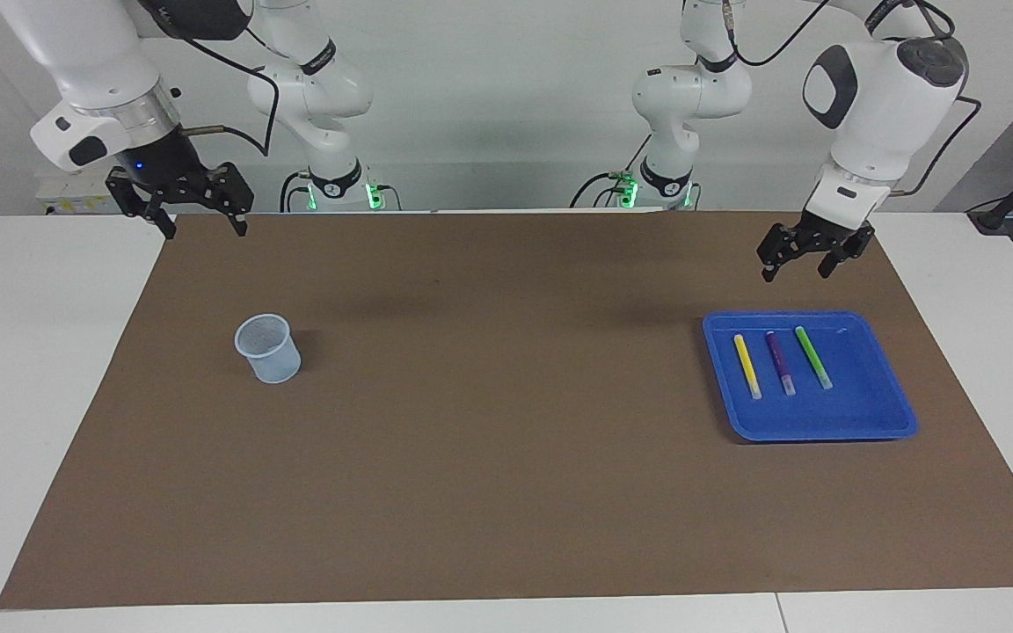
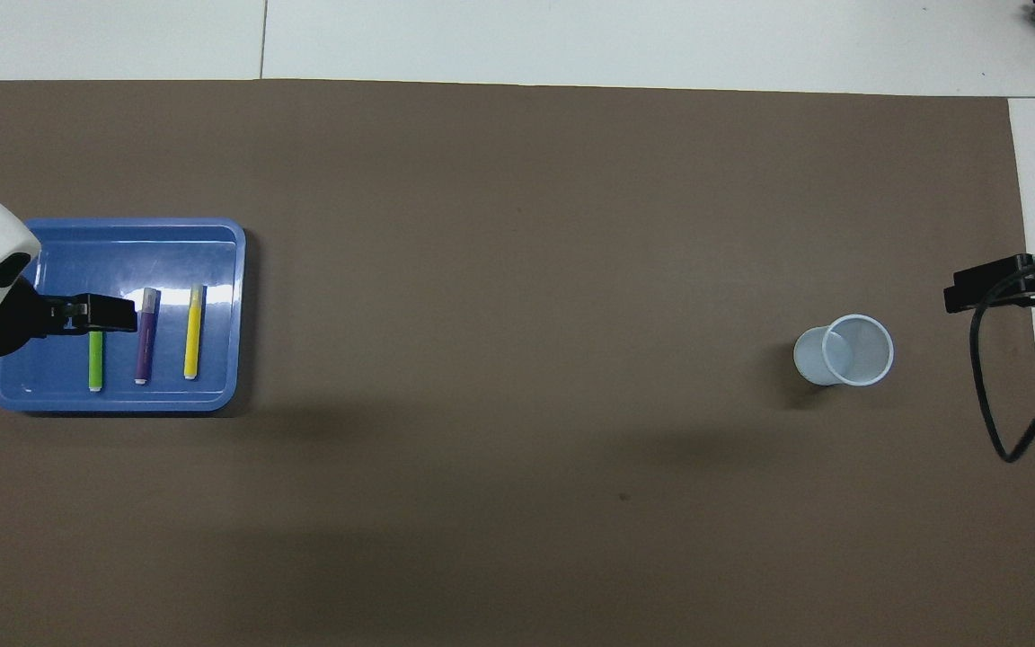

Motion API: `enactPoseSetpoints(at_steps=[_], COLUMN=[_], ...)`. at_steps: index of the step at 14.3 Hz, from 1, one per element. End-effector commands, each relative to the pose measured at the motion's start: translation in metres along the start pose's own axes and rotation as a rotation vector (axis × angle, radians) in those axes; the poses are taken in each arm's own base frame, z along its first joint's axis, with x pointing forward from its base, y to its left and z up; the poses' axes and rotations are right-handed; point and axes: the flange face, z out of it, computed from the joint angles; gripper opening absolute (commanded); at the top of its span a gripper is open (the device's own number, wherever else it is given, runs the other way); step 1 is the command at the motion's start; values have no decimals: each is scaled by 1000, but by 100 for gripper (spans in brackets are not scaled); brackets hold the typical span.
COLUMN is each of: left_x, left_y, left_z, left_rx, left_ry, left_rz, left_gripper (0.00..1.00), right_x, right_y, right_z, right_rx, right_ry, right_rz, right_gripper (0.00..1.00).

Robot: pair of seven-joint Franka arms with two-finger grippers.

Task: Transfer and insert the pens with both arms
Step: 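Reach the left gripper down into the blue tray over the yellow pen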

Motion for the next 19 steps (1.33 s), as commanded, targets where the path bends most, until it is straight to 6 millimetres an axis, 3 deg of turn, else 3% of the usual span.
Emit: enactPoseSetpoints(at_steps=[1, 12, 19], left_x=[3, 26, 37], left_y=[2, -2, -4], left_z=[28, 107, 169], left_rx=[-11, -7, -17], left_ry=[-3, 11, -18], left_rz=[15, 6, 14], left_gripper=[100, 100, 100], right_x=[-5, -5, -5], right_y=[1, 1, 1], right_z=[-1, -1, -1], right_rx=[5, 5, 5], right_ry=[-2, -2, -2], right_rz=[-2, -2, -2], right_gripper=[100, 100, 100])
